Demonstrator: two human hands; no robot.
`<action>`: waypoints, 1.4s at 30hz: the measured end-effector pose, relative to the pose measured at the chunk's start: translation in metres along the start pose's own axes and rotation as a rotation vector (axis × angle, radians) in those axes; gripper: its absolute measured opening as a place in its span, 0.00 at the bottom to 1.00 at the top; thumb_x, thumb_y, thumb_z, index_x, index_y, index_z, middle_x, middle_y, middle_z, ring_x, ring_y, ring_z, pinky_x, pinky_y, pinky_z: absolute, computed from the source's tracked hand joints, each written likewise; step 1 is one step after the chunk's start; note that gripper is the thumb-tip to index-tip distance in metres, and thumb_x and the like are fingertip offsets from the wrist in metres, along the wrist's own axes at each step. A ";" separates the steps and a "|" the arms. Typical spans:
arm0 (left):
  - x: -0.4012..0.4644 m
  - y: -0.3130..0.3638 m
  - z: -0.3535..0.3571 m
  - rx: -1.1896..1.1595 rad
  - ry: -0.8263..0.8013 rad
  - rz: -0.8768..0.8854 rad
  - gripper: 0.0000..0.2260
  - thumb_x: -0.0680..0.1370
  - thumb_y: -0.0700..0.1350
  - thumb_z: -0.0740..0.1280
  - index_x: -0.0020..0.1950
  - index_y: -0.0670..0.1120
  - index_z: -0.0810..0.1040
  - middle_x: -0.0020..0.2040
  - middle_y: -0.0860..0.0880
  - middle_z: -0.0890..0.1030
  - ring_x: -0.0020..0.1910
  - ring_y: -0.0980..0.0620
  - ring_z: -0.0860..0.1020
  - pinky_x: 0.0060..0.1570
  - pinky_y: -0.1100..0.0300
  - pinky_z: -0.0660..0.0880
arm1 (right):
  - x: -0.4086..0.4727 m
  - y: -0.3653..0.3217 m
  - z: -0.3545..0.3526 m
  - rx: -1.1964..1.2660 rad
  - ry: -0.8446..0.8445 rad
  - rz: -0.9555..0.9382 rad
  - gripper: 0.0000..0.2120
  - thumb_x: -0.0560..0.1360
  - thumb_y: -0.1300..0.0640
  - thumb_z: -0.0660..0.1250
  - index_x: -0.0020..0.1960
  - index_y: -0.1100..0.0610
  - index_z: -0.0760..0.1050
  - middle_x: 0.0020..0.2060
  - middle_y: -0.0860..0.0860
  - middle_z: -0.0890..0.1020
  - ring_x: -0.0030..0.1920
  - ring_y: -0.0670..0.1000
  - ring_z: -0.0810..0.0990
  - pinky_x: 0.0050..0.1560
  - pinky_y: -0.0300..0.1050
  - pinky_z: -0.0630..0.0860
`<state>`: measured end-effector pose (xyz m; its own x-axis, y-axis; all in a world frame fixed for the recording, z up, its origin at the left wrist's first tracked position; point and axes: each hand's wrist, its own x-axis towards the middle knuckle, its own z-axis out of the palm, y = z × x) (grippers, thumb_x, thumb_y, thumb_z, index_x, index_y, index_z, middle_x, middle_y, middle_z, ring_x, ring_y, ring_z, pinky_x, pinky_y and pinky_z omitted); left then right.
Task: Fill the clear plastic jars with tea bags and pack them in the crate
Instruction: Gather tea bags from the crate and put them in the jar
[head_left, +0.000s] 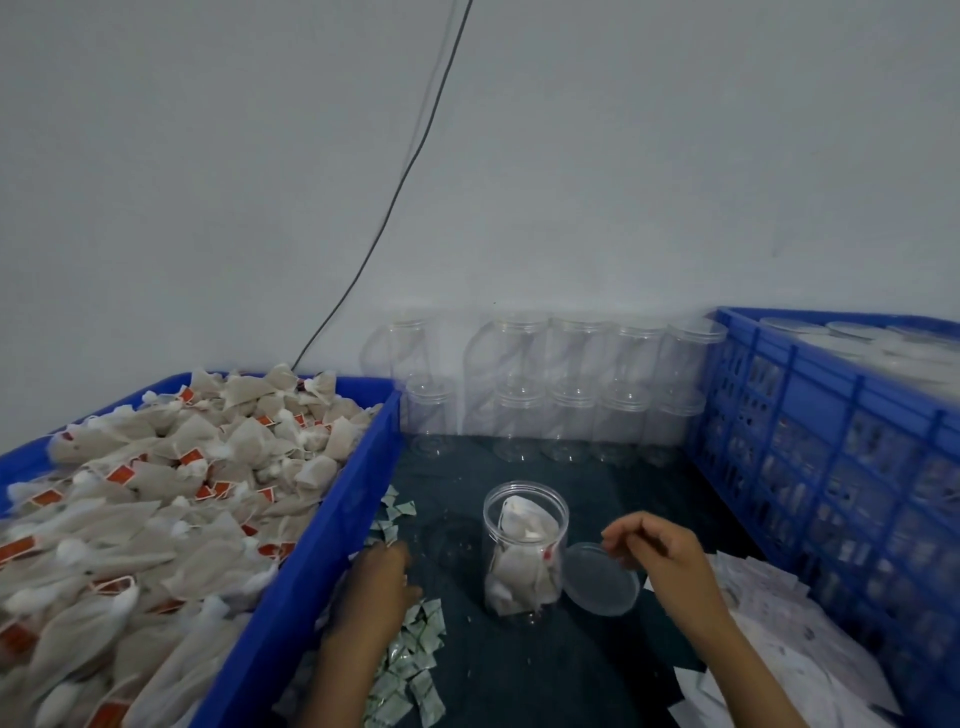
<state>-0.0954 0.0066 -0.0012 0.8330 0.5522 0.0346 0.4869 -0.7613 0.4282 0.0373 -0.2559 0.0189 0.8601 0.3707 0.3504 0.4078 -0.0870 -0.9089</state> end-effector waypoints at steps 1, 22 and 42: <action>0.001 0.001 0.000 -0.010 -0.005 -0.024 0.11 0.76 0.46 0.70 0.57 0.46 0.76 0.53 0.50 0.77 0.50 0.53 0.77 0.51 0.60 0.75 | -0.002 0.008 0.001 0.002 0.034 0.027 0.18 0.76 0.76 0.57 0.39 0.62 0.80 0.36 0.53 0.83 0.39 0.52 0.81 0.40 0.38 0.77; 0.000 -0.001 -0.009 -0.193 0.059 -0.088 0.13 0.78 0.35 0.62 0.37 0.50 0.72 0.35 0.51 0.76 0.34 0.54 0.74 0.36 0.60 0.72 | -0.012 0.051 0.001 -0.136 0.218 0.064 0.20 0.75 0.75 0.58 0.37 0.57 0.79 0.35 0.51 0.82 0.40 0.50 0.81 0.41 0.44 0.78; 0.005 0.119 -0.034 0.041 0.184 0.179 0.05 0.74 0.43 0.68 0.44 0.44 0.82 0.46 0.47 0.80 0.51 0.49 0.78 0.54 0.54 0.77 | -0.014 0.052 -0.026 -0.481 0.343 0.236 0.18 0.72 0.73 0.59 0.54 0.57 0.78 0.54 0.54 0.80 0.53 0.52 0.76 0.53 0.45 0.72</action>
<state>-0.0427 -0.0699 0.0810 0.8469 0.4571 0.2717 0.3493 -0.8634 0.3640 0.0546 -0.2894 -0.0278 0.9603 -0.0193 0.2782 0.2189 -0.5657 -0.7950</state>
